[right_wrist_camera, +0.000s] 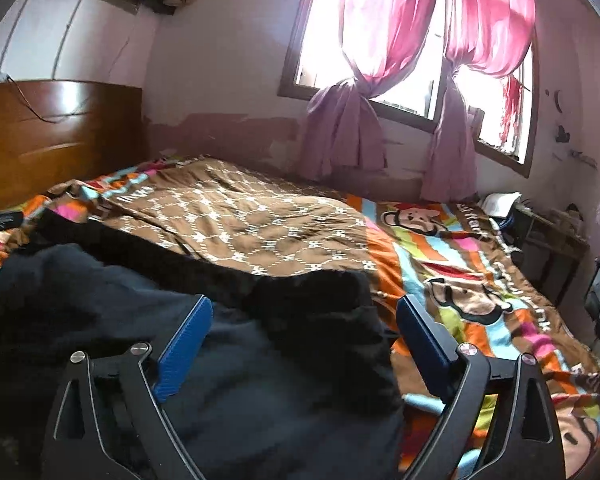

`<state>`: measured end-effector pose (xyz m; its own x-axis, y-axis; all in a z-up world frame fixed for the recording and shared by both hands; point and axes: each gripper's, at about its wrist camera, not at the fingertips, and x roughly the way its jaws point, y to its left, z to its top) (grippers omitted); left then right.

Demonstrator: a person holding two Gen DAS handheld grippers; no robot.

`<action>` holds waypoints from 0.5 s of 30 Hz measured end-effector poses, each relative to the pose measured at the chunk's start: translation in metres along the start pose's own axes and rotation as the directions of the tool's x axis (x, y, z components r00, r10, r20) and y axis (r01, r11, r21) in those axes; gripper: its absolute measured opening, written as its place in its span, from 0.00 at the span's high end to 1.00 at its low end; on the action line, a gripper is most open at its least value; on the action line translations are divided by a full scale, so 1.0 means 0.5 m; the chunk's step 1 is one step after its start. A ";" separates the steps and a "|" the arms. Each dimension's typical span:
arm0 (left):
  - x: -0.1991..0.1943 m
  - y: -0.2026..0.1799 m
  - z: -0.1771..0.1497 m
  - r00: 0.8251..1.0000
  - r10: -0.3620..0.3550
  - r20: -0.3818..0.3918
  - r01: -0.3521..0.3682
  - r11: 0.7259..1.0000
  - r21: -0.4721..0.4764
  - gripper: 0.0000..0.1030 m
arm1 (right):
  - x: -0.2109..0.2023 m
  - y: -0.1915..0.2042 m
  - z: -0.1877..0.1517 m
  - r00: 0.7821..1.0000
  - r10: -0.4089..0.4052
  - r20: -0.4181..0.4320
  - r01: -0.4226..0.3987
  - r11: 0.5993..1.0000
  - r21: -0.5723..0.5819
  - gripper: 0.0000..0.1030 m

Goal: Fold large clothes
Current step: 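Lower the jacket onto the bed and open both grippers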

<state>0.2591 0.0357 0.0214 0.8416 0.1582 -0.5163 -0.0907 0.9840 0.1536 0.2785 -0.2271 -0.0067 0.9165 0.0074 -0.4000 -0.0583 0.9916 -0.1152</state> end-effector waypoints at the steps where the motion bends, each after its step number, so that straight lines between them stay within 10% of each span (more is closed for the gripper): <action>1: -0.017 -0.004 -0.014 0.999 -0.035 0.004 0.035 0.999 0.007 0.00 | -0.016 0.003 -0.012 1.000 0.025 -0.008 -0.025 1.000 0.009 0.11; 8: -0.030 -0.042 -0.147 0.973 -0.201 -0.111 0.203 0.979 0.010 0.00 | -0.054 0.030 -0.135 0.943 0.285 -0.172 -0.262 0.954 0.149 0.11; 15: 0.030 -0.074 -0.189 0.952 -0.239 -0.192 0.252 0.967 0.046 0.00 | -0.014 0.044 -0.192 0.926 0.288 -0.243 -0.245 0.950 0.193 0.11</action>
<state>0.2246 0.0094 -0.0716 0.7205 -0.0687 -0.6901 0.1489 0.9872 0.0571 0.2328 -0.2176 -0.0937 0.7356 0.2614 -0.6250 -0.2038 0.9652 0.1638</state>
